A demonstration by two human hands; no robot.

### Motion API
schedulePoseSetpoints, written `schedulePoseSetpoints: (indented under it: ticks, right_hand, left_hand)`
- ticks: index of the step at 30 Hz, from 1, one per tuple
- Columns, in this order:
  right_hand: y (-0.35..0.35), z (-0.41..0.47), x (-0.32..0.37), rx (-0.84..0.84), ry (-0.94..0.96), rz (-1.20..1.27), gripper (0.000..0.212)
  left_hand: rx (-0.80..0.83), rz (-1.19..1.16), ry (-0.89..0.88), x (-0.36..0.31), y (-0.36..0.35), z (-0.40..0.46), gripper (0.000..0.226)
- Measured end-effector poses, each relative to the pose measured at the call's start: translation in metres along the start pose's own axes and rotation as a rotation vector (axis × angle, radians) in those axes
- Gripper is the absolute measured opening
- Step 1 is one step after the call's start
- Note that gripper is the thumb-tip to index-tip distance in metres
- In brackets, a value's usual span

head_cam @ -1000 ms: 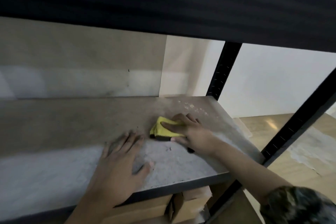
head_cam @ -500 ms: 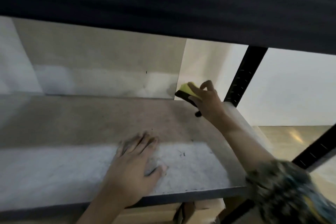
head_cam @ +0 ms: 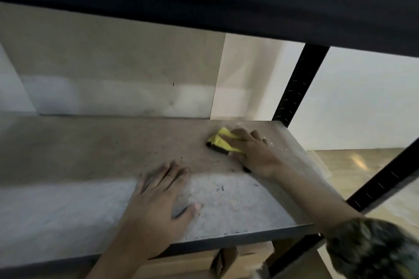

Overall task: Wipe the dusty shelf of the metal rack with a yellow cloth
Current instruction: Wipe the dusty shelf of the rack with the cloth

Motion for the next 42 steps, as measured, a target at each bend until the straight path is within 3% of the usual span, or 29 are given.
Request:
schedulePoseSetpoints:
  ticks: [3, 7, 10, 13, 16, 18, 20, 26, 31, 35, 38, 40, 42]
  right_hand:
    - [-0.007, 0.050, -0.038, -0.026, -0.095, -0.036, 0.047]
    - [-0.018, 0.098, -0.086, 0.022, -0.276, -0.006, 0.040]
    - [-0.003, 0.098, -0.095, -0.052, -0.360, 0.071, 0.036]
    - [0.044, 0.061, -0.063, -0.178, -0.260, 0.122, 0.044]
    - [0.074, -0.014, 0.013, -0.352, 0.012, -0.181, 0.053]
    - [0.034, -0.039, 0.041, -0.123, 0.095, 0.015, 0.054]
    - [0.007, -0.029, 0.023, -0.033, 0.001, 0.097, 0.046]
    - [-0.007, 0.016, -0.082, -0.045, -0.440, 0.064, 0.039]
    - [-0.007, -0.034, -0.138, -0.049, -0.843, 0.002, 0.033]
    - [-0.003, -0.091, -0.181, -0.003, -1.046, -0.019, 0.036]
    - [0.025, -0.086, -0.150, -0.091, -0.975, -0.022, 0.044]
    - [0.030, -0.064, -0.104, -0.059, -0.777, 0.026, 0.057]
    - [0.021, -0.050, -0.042, -0.063, -0.468, 0.032, 0.056]
  left_hand:
    - [-0.014, -0.014, 0.006, -0.001, 0.002, -0.001, 0.090]
    - [0.002, -0.019, 0.013, 0.001, -0.001, -0.001, 0.087]
    - [-0.001, -0.016, 0.005, 0.001, 0.000, -0.002, 0.089]
    - [0.002, -0.013, -0.003, 0.000, 0.001, -0.002, 0.101]
    - [0.003, 0.004, -0.004, 0.002, -0.001, 0.000, 0.102]
    - [-0.001, 0.001, -0.013, 0.002, -0.001, 0.001, 0.102]
    - [-0.005, -0.011, -0.019, 0.000, 0.000, 0.001, 0.103]
    - [0.006, -0.016, -0.012, 0.001, -0.002, 0.000, 0.094]
    - [0.010, -0.020, -0.013, -0.002, 0.000, -0.004, 0.091]
    - [-0.012, -0.019, -0.030, -0.004, 0.003, -0.004, 0.090]
    - [-0.031, -0.004, -0.053, -0.004, 0.004, -0.002, 0.090]
    - [-0.029, 0.001, -0.060, -0.004, 0.004, -0.001, 0.091]
    - [-0.016, 0.009, -0.055, -0.004, 0.003, -0.001, 0.093]
Point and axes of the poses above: each hand's wrist, its own z-axis towards the middle knuckle, its own y-axis out of the back of the hand, x = y × z, the point moved 10 cm from there along z, towards the middle knuckle, and after that the axes turned 14 degrees about -z, right-handed, at the moved point
